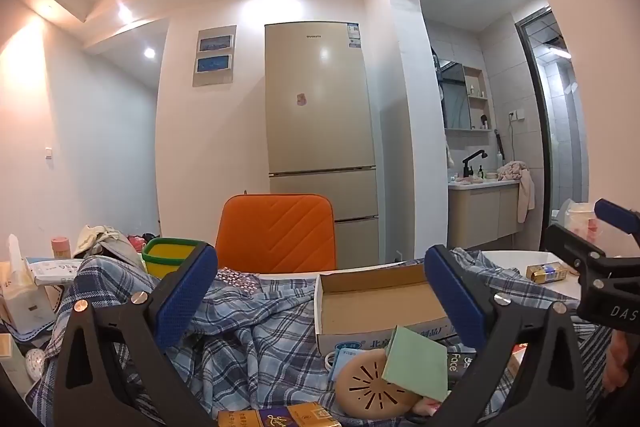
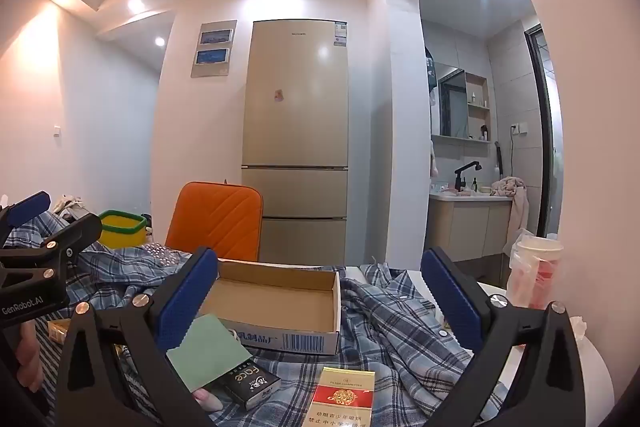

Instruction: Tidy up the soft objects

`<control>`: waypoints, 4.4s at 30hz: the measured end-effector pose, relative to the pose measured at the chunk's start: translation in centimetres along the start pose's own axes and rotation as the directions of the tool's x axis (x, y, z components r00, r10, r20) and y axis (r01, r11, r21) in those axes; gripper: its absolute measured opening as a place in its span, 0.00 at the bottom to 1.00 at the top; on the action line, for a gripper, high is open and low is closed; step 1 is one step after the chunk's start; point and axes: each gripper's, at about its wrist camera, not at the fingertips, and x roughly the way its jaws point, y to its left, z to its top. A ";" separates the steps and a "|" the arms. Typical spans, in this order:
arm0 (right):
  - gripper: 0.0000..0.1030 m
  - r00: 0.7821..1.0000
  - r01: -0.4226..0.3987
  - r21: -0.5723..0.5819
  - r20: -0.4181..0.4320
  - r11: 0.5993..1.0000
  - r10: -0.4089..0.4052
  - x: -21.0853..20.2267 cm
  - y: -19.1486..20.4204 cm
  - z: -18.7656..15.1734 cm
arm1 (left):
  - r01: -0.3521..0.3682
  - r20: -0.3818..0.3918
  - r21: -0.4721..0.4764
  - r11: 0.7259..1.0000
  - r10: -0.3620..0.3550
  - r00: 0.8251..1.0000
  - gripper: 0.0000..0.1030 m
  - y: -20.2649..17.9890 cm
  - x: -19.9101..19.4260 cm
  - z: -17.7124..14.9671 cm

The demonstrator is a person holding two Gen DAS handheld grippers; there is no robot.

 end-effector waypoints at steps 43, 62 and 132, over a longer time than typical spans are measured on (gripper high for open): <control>1.00 1.000 -0.011 -0.065 0.001 0.998 0.011 -0.2 0.9 -0.2 | 0.020 -0.018 -0.008 1.000 -0.020 1.000 1.00 0.1 0.3 0.1; 1.00 1.000 -0.008 -0.064 -0.017 0.998 0.007 0.2 1.1 -0.2 | 0.014 -0.006 -0.002 1.000 -0.014 1.000 1.00 0.2 -0.1 0.1; 1.00 0.960 0.086 0.005 -0.267 0.996 -0.082 5.3 -0.7 2.1 | 0.133 -0.337 -0.055 0.990 -0.143 0.931 1.00 0.9 4.1 -0.7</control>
